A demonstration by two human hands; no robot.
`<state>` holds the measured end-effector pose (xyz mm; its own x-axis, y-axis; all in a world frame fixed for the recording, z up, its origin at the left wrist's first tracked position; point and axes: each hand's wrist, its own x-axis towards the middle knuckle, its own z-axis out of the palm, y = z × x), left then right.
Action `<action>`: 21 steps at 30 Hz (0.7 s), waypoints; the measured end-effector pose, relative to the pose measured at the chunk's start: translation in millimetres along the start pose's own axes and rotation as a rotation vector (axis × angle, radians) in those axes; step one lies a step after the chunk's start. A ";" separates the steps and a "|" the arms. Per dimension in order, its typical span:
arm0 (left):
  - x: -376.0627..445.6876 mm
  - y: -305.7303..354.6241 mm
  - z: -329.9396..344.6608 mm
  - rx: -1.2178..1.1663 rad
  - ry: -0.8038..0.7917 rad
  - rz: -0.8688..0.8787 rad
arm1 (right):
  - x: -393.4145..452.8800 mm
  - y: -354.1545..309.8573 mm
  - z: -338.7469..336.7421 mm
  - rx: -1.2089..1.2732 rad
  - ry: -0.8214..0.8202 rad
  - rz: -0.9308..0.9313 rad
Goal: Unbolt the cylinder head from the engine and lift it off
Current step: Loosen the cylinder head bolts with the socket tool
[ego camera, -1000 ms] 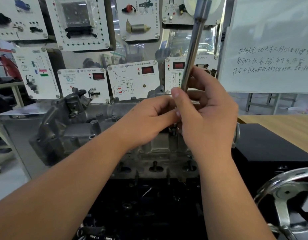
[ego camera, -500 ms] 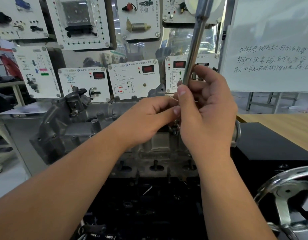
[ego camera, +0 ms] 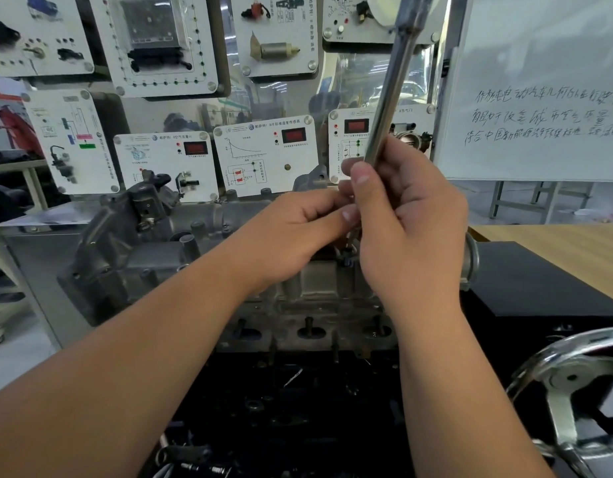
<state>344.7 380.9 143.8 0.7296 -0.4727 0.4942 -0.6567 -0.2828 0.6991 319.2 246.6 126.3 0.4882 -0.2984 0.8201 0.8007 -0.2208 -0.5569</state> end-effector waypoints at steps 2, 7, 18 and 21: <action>0.4 -0.3 -0.2 0.017 0.003 0.010 | -0.6 0.1 0.9 0.019 0.007 -0.005; 1.1 0.6 0.4 0.005 0.000 0.017 | -2.2 -1.4 3.8 0.083 0.014 -0.014; 1.4 -0.8 -1.5 0.002 -0.022 0.004 | -1.6 1.1 -1.0 -0.027 -0.022 -0.041; 1.2 0.4 -2.0 0.001 -0.042 -0.019 | -0.9 0.2 -1.5 -0.005 0.000 -0.042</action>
<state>345.7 381.9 145.7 0.7335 -0.5018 0.4584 -0.6428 -0.2932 0.7077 318.4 245.4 125.3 0.4540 -0.2890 0.8428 0.8188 -0.2377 -0.5226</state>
